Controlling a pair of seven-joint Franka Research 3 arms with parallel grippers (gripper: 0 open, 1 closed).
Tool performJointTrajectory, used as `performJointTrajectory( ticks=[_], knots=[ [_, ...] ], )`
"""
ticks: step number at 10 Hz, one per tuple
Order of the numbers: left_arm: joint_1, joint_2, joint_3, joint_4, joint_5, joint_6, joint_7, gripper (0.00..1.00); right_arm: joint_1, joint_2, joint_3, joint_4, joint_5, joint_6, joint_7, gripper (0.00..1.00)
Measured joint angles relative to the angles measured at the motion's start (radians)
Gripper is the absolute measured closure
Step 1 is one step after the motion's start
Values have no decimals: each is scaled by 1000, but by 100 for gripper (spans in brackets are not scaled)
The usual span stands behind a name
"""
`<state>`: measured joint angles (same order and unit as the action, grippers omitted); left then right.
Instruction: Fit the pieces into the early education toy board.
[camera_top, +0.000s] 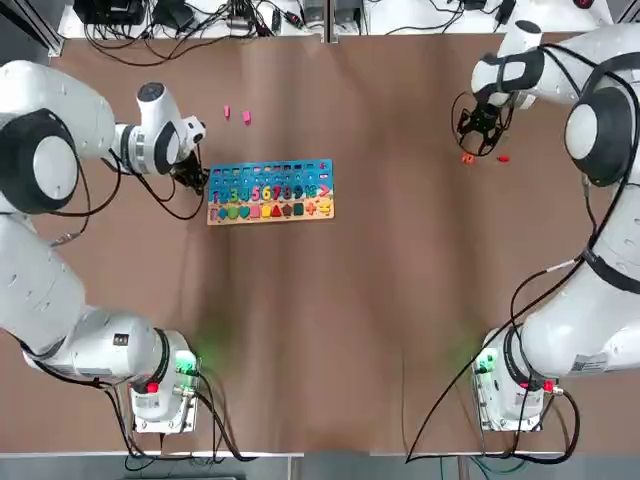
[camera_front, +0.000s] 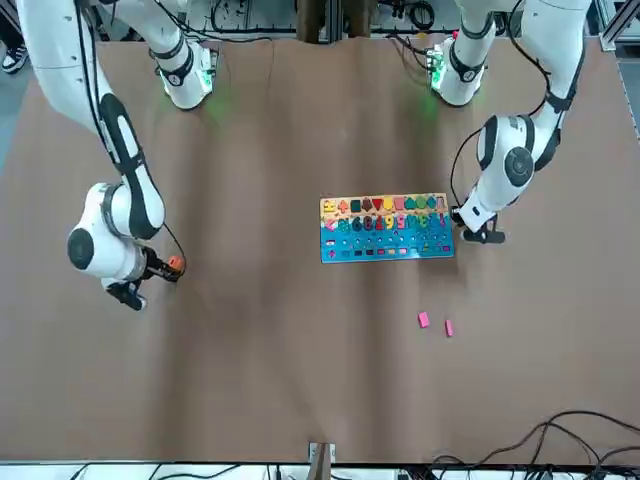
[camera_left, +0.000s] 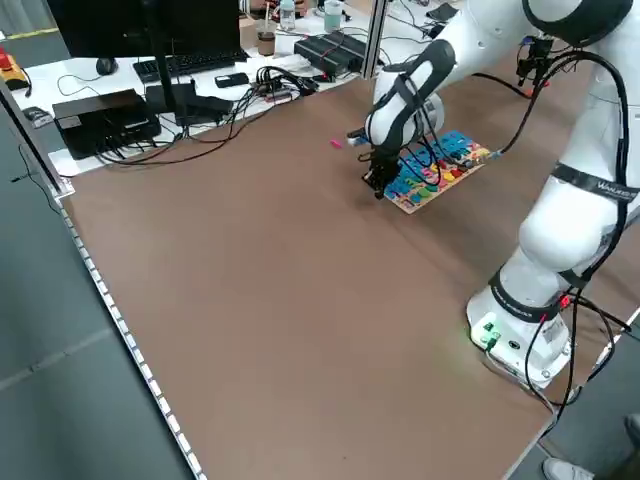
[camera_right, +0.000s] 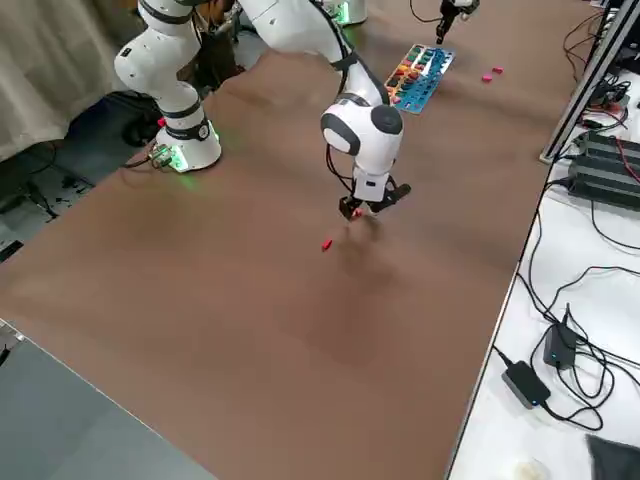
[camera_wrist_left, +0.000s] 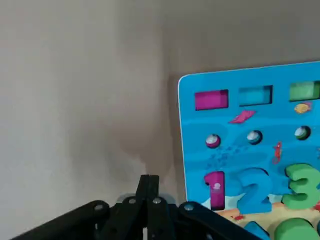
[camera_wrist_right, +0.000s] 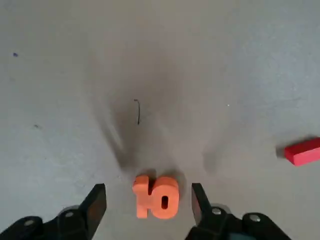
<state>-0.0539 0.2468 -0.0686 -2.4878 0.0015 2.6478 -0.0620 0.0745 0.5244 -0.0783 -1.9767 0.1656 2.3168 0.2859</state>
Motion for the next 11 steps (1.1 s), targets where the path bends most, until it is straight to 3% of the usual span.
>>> performJointTrajectory(
  ticks=[11],
  knots=[
    [0, 26, -32, 2, 0, 27, -49, 99, 4, 3, 2, -23, 0, 6, -1, 32]
  ],
)
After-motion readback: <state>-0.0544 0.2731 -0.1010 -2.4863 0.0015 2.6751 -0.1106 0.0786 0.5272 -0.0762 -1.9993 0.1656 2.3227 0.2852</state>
